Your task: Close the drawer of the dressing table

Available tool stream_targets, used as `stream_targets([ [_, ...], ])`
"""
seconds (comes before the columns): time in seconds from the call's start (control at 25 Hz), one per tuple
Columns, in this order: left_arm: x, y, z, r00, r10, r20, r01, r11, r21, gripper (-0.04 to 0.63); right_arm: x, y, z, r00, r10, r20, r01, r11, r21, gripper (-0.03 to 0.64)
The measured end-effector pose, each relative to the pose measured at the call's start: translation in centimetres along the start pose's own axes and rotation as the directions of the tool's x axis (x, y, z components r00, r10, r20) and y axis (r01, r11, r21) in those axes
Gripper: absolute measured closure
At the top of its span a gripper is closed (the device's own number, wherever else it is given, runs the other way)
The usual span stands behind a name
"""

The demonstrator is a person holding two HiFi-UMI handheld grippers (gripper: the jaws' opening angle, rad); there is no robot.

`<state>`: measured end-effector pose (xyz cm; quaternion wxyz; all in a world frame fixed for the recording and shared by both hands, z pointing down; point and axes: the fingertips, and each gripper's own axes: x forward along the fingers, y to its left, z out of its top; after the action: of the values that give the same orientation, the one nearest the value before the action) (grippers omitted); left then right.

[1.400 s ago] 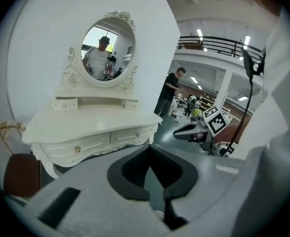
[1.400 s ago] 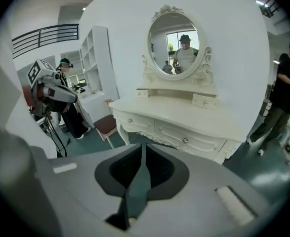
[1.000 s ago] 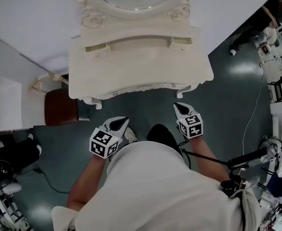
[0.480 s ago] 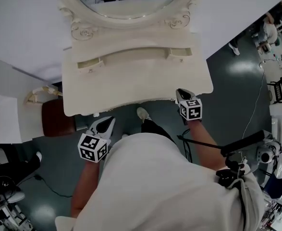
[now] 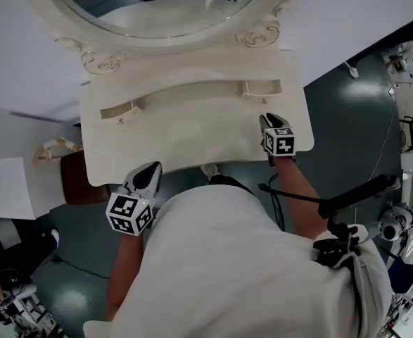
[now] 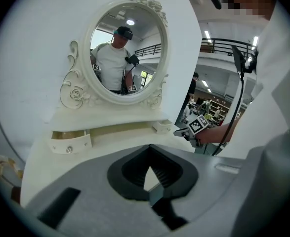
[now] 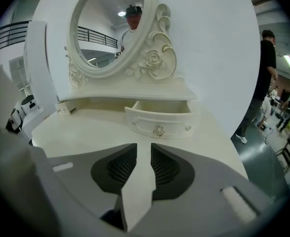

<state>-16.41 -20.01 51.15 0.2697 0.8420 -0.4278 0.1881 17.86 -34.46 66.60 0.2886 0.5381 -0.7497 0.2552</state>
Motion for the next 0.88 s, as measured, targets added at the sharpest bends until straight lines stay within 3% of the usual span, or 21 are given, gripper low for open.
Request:
stream_targets([
  [0.32,4.8,0.0,2.6,0.999,0.025,-0.021,-0.025,1.000,-0.003,0.592,4.3,-3.8,1.4,1.000,0.006,-0.031,-0.005,0.999,0.034,0.502],
  [0.88,3.8,-0.2,2.3,0.998,0.050,-0.032,-0.051,0.999,-0.008,0.592,4.3,-1.6,1.8,0.999,0.030,-0.013,-0.030,0.998,0.061,0.518],
])
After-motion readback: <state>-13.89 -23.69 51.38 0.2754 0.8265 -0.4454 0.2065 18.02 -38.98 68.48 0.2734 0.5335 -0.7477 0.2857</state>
